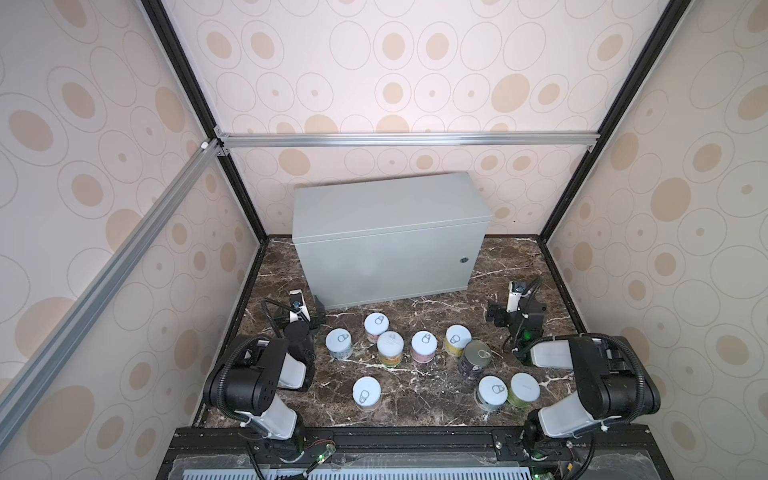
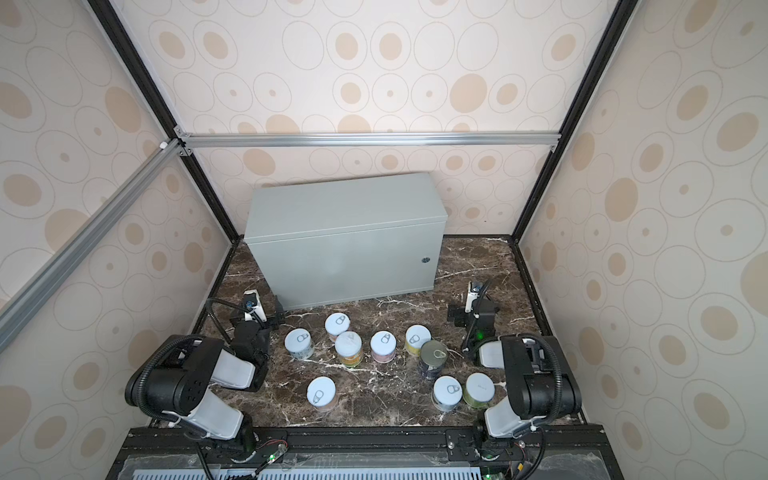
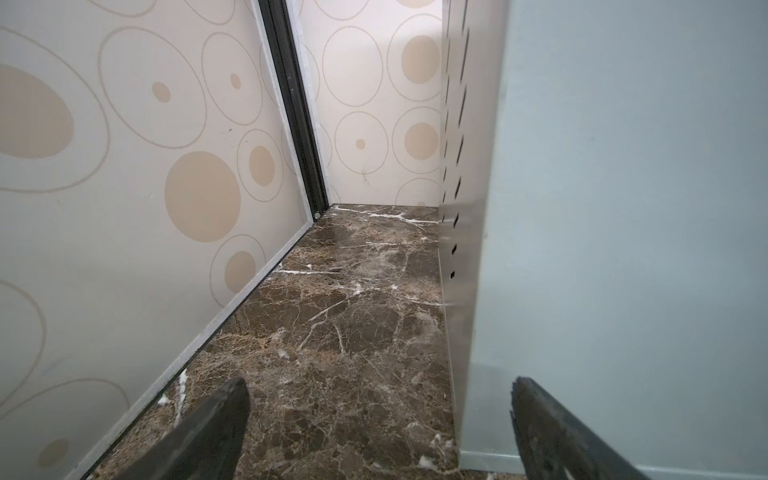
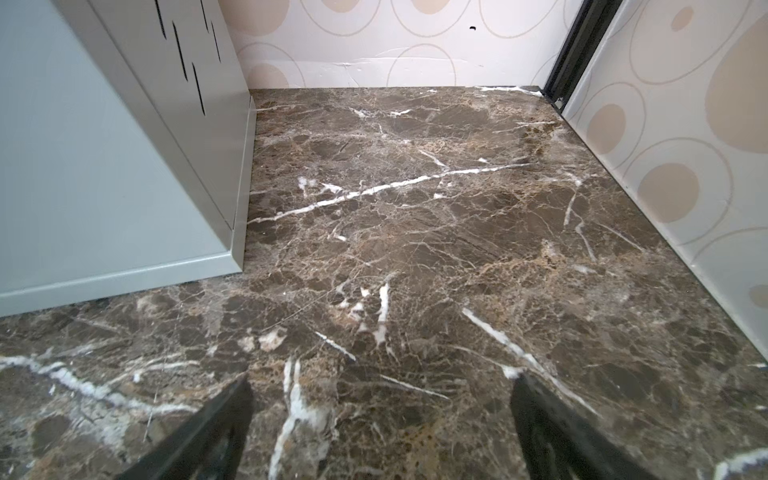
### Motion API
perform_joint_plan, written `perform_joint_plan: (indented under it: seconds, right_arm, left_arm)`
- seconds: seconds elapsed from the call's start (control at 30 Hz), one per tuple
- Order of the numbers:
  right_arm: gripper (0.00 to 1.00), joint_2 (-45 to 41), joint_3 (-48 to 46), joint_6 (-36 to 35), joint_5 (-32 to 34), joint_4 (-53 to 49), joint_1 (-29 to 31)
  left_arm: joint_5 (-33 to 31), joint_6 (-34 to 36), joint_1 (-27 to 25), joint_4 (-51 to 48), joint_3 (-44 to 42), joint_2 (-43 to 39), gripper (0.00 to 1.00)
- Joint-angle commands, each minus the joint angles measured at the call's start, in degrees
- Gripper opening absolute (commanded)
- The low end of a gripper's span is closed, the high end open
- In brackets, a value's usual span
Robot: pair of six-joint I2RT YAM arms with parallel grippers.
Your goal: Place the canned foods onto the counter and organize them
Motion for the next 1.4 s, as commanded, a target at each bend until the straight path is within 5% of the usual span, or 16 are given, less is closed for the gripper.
perform_joint_plan:
  seconds: [0.0,1.37]
  right_arm:
    - [1.00,-0.1,0.9,-0.5,0.5,0.1,0.6]
    - [1.00,0.1,1.3,-1.2,2.0,-0.3,1.5]
  left_arm:
    - [-0.1,1.0,0.4,1.6,0.5,-0.2,0.98]
    - [-1.1,0.9,0.5,-2.8,1.2,-4.1,0.98]
